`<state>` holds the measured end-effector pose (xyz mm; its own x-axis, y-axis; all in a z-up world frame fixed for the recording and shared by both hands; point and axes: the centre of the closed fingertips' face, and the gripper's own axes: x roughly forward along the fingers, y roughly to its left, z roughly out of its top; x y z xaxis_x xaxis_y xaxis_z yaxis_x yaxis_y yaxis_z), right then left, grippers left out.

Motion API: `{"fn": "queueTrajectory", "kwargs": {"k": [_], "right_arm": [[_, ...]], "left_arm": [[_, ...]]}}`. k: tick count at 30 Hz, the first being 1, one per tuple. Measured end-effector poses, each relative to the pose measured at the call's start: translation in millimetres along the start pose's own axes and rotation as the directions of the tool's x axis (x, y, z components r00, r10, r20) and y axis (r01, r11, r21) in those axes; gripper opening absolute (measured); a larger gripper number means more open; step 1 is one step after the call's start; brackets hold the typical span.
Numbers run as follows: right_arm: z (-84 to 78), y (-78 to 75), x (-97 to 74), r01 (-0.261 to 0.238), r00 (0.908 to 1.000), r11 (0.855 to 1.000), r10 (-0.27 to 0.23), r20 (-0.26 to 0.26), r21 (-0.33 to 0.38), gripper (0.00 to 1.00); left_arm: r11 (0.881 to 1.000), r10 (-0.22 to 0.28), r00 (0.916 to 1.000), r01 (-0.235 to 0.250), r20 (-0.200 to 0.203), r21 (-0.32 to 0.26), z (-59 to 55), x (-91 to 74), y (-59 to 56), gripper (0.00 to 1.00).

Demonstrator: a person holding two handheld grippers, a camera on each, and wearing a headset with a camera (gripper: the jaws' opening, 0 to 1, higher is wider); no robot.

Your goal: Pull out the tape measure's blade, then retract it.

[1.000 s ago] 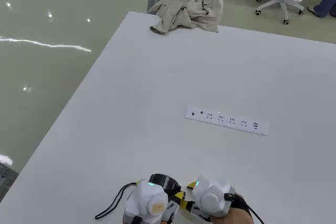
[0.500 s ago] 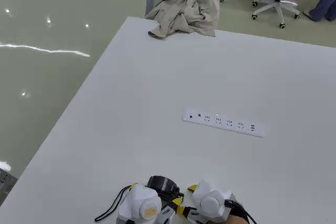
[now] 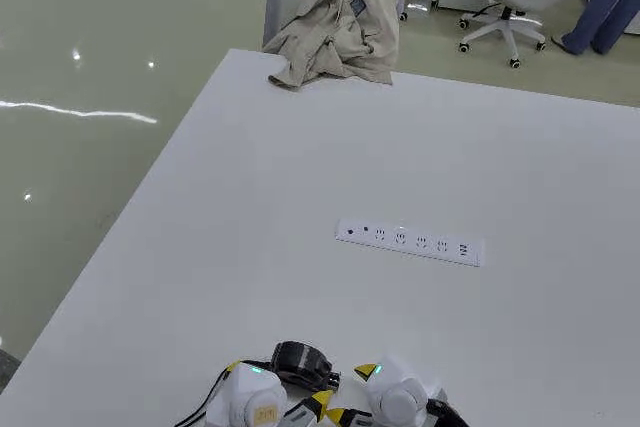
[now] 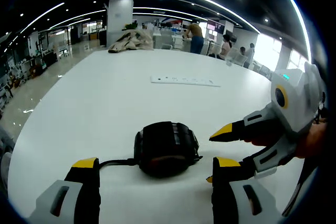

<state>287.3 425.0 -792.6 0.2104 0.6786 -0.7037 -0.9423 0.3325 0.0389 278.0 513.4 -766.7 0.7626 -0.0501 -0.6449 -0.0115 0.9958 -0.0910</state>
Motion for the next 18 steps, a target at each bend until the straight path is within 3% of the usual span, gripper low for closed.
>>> {"fn": "queueTrajectory", "kwargs": {"k": [9,18], "right_arm": [[3.7,5.9,-14.4,0.043,0.9986,0.996,-0.045,0.028,0.077,0.51],[-2.7,13.9,-30.9,0.079,0.9957,0.988,-0.085,0.038,0.131,0.55]], "left_arm": [[1.0,-0.004,1.0,0.004,0.005,-0.004,-2.7,-12.2,6.5,0.87],[1.0,-0.015,0.9999,0.015,0.005,0.004,-10.4,-26.9,15.4,0.87]]}}
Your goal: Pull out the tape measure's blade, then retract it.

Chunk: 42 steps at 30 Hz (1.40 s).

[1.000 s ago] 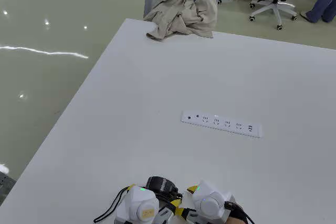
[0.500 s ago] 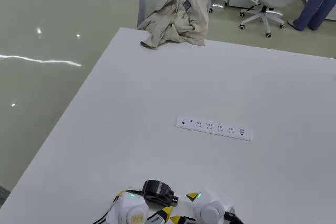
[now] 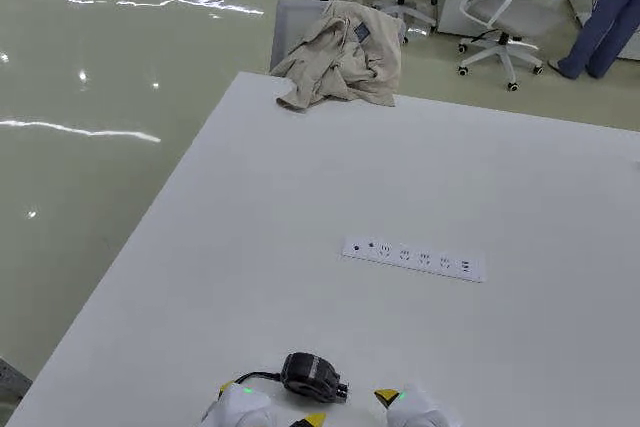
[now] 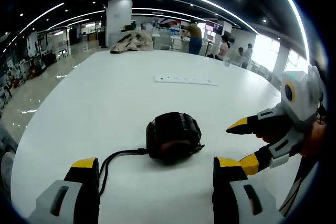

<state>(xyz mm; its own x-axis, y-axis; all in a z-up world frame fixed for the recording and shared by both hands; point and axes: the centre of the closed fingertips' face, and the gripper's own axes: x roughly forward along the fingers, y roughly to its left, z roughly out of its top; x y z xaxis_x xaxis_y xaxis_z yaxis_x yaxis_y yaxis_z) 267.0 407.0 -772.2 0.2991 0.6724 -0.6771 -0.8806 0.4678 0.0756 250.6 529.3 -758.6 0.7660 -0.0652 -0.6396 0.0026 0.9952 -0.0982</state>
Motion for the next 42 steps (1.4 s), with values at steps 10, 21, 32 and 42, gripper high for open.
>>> {"fn": "queueTrajectory", "kwargs": {"k": [10,21,32,42], "right_arm": [[-5.5,9.8,-18.6,0.028,0.9994,0.998,-0.029,0.019,0.057,0.6],[-4.2,22.0,-41.4,0.061,0.9966,0.995,-0.066,0.05,0.084,0.66],[-8.2,35.2,-66.2,0.099,0.9919,0.987,-0.108,0.066,0.128,0.71],[-15.4,52.3,-84.6,0.108,0.9902,0.982,-0.12,0.071,0.158,0.76]], "left_arm": [[1.0,-0.004,0.9999,0.004,0.012,0.005,-6.0,-9.2,3.1,0.89],[1.0,-0.011,0.9996,0.012,0.025,-0.012,-8.6,-30.9,4.8,0.94],[0.999,-0.037,0.9985,0.037,0.041,-0.007,-16.0,-56.4,-0.8,0.97],[0.999,-0.046,0.9979,0.046,0.045,0.016,-24.8,-75.3,-1.9,0.98]]}}
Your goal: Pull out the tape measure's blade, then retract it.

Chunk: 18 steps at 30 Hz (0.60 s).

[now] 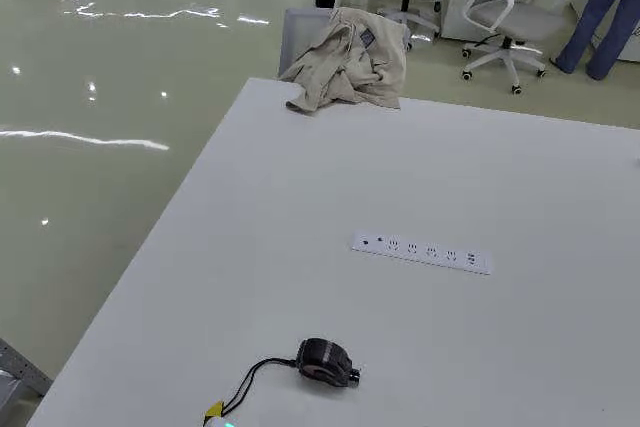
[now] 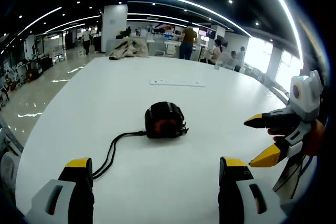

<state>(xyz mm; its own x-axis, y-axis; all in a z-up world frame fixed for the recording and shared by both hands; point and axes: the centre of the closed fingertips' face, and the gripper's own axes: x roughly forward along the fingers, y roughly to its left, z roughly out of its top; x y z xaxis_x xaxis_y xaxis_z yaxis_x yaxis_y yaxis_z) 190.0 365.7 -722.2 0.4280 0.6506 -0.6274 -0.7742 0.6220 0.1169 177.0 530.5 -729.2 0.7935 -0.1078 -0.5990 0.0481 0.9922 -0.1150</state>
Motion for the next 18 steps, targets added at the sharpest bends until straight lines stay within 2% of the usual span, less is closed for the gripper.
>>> {"fn": "queueTrajectory", "kwargs": {"k": [4,10,18], "right_arm": [[3.7,1.8,-8.8,0.005,0.9999,1.0,-0.005,0.012,0.007,0.79],[13.5,0.3,-21.9,0.016,0.9994,1.0,-0.016,0.031,0.011,0.81],[22.9,0.0,-33.4,0.024,0.9983,1.0,-0.025,0.052,0.015,0.85]], "left_arm": [[1.0,-0.007,0.9998,0.007,0.02,0.016,1.0,-7.0,-1.0,1.0],[1.0,-0.014,0.9998,0.014,0.014,0.012,-1.3,-14.3,-0.4,1.0],[1.0,-0.012,0.9998,0.012,0.018,0.009,2.1,-26.9,2.5,1.0]]}}
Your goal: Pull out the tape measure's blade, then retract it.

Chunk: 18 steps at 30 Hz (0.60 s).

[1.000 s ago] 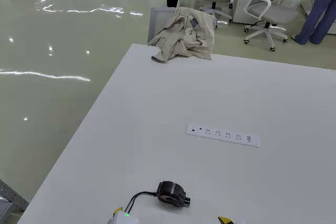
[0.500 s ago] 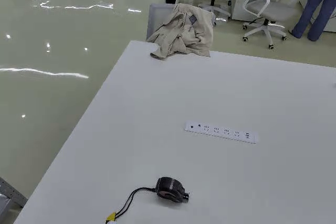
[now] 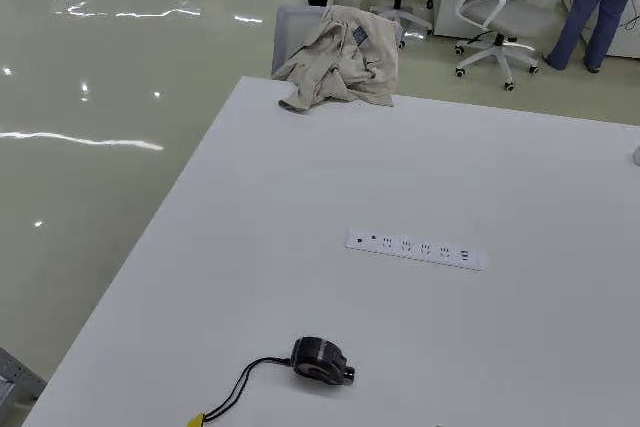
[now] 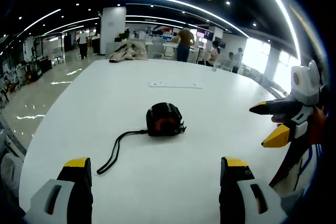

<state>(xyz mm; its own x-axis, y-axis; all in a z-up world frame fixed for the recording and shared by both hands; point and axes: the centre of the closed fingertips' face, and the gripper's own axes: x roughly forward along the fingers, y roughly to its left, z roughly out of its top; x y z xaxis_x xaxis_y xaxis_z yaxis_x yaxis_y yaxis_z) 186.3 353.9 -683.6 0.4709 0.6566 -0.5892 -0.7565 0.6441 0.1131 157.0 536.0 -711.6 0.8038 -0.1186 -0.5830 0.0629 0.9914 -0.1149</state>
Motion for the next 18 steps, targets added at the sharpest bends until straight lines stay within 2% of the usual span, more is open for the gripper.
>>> {"fn": "queueTrajectory", "kwargs": {"k": [9,18], "right_arm": [[4.3,1.1,-14.6,0.006,1.0,1.0,-0.006,0.005,0.006,0.88],[-4.5,-0.1,-32.4,0.017,0.9998,1.0,-0.017,-0.01,0.017,0.9]], "left_arm": [[1.0,0.006,0.9999,-0.006,-0.01,-0.006,-4.3,-9.2,6.4,1.0],[1.0,0.004,0.9996,-0.004,-0.028,-0.009,-11.1,-18.6,14.6,1.0]]}}
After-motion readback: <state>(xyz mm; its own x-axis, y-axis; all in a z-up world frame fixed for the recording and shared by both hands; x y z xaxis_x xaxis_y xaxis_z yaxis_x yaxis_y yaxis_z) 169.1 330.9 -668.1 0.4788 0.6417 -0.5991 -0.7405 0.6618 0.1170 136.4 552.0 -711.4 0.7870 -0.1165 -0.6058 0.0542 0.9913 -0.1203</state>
